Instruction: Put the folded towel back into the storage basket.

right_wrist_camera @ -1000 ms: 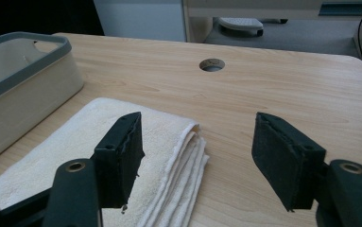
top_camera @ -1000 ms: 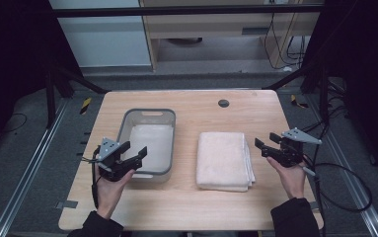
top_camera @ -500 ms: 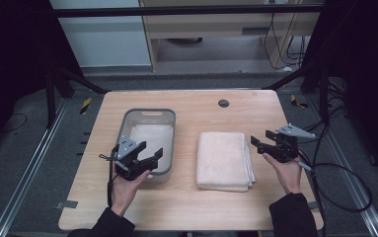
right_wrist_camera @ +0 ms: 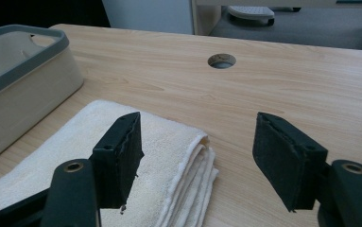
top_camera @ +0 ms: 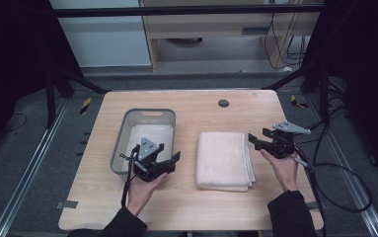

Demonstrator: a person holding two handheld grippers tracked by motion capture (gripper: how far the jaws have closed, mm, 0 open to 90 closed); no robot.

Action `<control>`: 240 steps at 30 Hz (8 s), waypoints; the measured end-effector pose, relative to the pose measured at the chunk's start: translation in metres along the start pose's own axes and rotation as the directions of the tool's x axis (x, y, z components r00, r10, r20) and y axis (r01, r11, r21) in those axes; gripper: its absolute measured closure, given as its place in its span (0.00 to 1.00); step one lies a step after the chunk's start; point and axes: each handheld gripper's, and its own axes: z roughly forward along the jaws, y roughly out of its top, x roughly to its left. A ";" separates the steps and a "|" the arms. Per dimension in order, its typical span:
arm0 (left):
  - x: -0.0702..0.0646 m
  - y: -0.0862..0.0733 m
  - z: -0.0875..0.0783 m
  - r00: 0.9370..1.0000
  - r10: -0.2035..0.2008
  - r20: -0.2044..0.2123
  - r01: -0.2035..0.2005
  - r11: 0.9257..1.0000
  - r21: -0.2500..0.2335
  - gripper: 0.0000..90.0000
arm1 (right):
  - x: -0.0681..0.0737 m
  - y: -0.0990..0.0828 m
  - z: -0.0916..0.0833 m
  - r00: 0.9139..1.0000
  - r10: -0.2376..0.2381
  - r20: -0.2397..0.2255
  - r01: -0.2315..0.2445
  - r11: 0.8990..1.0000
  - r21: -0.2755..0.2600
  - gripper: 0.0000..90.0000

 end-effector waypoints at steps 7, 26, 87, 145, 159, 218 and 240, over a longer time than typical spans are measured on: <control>-0.013 -0.003 0.010 1.000 0.008 0.029 -0.009 1.000 0.022 0.37 | -0.003 0.001 0.009 1.000 -0.009 0.004 0.009 1.000 0.014 0.37; -0.042 -0.021 0.032 0.995 0.069 0.076 -0.076 0.992 0.096 0.35 | 0.001 -0.008 0.033 0.999 -0.038 -0.003 0.038 0.996 0.075 0.34; -0.058 -0.061 0.093 0.991 0.018 0.134 -0.053 0.962 0.269 0.27 | 0.002 -0.038 0.076 1.000 0.021 -0.017 -0.016 0.964 0.264 0.34; -0.055 -0.056 0.091 0.967 -0.091 0.238 0.017 0.955 0.297 0.70 | 0.002 -0.034 0.069 0.969 0.215 -0.125 -0.175 0.946 0.272 0.77; -0.053 -0.049 0.078 0.960 -0.095 0.263 0.023 0.964 0.264 0.71 | 0.010 -0.018 0.048 0.966 0.202 -0.161 -0.167 0.964 0.207 0.78; -0.042 0.014 0.016 0.966 -0.036 0.257 0.021 0.998 0.064 0.72 | 0.047 0.044 -0.001 0.972 0.118 -0.201 -0.129 0.991 -0.041 0.78; -0.021 0.030 -0.009 0.970 -0.037 0.239 0.037 0.999 0.003 0.72 | 0.073 0.070 -0.001 0.976 0.079 -0.204 -0.099 0.991 -0.090 0.78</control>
